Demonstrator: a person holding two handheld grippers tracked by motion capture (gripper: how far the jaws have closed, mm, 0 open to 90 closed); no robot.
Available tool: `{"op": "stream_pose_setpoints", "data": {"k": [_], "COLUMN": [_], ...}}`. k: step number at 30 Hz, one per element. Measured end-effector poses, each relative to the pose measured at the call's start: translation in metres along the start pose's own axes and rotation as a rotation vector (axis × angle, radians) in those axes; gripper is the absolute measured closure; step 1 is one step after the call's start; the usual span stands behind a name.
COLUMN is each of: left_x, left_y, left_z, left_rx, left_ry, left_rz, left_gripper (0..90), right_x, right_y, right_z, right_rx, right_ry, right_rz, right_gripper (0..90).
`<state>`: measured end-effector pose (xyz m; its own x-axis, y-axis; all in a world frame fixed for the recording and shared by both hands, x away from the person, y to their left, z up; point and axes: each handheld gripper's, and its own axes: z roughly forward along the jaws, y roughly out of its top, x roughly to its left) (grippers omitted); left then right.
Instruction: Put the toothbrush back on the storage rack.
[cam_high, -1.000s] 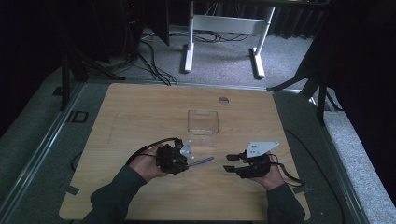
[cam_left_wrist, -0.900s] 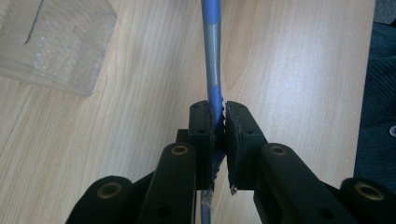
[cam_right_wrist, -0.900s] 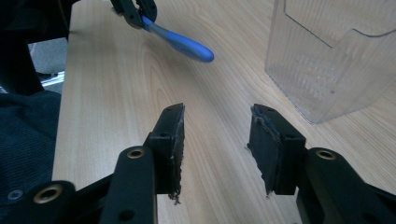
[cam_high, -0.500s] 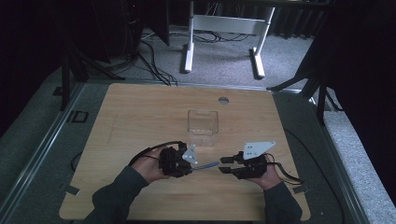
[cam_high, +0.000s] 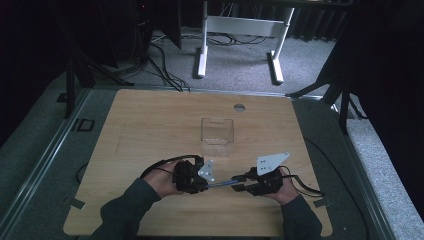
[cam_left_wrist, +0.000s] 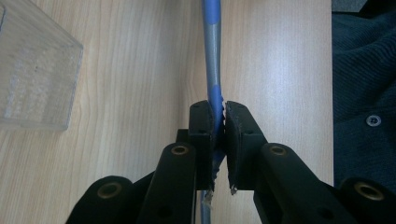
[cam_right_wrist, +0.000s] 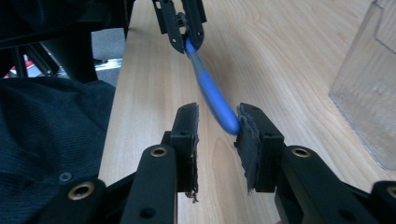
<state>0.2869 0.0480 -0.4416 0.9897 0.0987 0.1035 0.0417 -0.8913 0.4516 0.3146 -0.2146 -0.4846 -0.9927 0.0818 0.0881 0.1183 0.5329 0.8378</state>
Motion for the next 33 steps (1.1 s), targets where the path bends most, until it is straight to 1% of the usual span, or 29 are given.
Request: {"op": "stream_pose_setpoints", "data": {"k": [5, 10, 14, 17, 23, 25, 30, 31, 33], "left_x": [-0.003, -0.004, -0.005, -0.005, -0.006, -0.006, -0.006, -0.005, -0.004], "left_y": [0.004, 0.006, 0.007, 0.008, 0.009, 0.009, 0.009, 0.009, 0.009], "left_z": [0.001, 0.002, 0.003, 0.004, 0.004, 0.004, 0.004, 0.005, 0.005], "left_rx": [-0.004, 0.003, 0.016, 0.025, 0.02, 0.025, 0.026, 0.021, 0.02], "left_ry": [-0.013, -0.016, -0.02, -0.02, -0.019, -0.013, -0.011, -0.008, -0.011], "left_rz": [0.023, 0.036, 0.045, 0.052, 0.056, 0.064, 0.065, 0.052, 0.046], "left_gripper": [81.9, 81.9, 81.9, 81.9, 81.9, 81.9, 81.4, 81.2, 80.4], "right_x": [0.0, 0.002, 0.002, 0.002, 0.002, 0.003, 0.003, 0.004, 0.005], "right_y": [0.0, 0.0, 0.0, 0.0, 0.001, 0.001, 0.001, 0.001, 0.001], "right_z": [0.002, 0.006, 0.007, 0.007, 0.009, 0.01, 0.011, 0.011, 0.011], "right_rx": [-0.003, 0.029, 0.036, 0.031, 0.04, 0.049, 0.052, 0.051, 0.045], "right_ry": [0.027, 0.055, 0.064, 0.07, 0.084, 0.089, 0.098, 0.1, 0.096], "right_rz": [-0.007, -0.022, -0.025, -0.028, -0.036, -0.039, -0.044, -0.052, -0.053], "right_gripper": [69.0, 72.3, 75.7, 75.1, 75.7, 77.5, 79.3, 80.3, 80.7]}}
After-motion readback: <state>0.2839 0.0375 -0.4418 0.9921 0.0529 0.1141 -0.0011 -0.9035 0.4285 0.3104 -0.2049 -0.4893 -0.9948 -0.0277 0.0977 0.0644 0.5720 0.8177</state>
